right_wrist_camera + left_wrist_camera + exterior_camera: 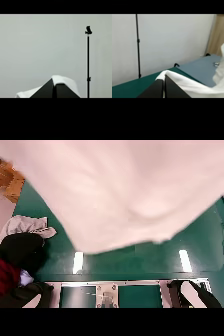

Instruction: Fold the shirts.

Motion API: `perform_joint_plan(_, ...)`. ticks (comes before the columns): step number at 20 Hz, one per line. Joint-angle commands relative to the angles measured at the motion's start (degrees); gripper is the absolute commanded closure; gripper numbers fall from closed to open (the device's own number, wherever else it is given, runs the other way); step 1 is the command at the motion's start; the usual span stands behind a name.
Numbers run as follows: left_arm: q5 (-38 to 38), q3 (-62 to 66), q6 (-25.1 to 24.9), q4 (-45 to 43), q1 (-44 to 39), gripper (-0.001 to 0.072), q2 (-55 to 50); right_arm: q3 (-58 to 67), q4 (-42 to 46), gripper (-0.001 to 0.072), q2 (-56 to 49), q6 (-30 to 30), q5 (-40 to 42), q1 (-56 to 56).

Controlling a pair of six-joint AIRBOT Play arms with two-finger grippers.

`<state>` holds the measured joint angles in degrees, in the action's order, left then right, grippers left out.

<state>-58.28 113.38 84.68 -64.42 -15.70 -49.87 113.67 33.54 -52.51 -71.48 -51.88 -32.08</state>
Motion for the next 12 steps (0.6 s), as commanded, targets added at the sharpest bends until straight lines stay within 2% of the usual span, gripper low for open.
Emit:
perform_joint_plan(1,-0.9,-5.3,4.4,-11.4,0.0,0.0679,-1.4,-2.4,-0.1,0.0697,-4.3,-0.1,-0.1,0.9)
perform_joint_plan(4,-1.1,-7.5,5.4,-17.0,0.0,0.0679,-8.9,-5.7,0.5,0.0696,-11.6,3.0,0.0,8.2)
perform_joint_plan(6,-0.8,-7.5,6.3,-18.9,1.4,0.0680,-16.2,-6.4,4.5,0.0697,-17.9,3.4,0.0,13.3)
perform_joint_plan(9,-1.8,-7.5,7.3,-11.8,9.7,0.0680,-28.0,-6.4,9.1,0.0697,-28.0,3.3,0.0,18.3)
perform_joint_plan(12,-0.9,-7.5,1.8,-2.5,14.1,0.0680,-39.1,-6.4,9.6,0.0697,-38.7,3.3,0.9,20.9)
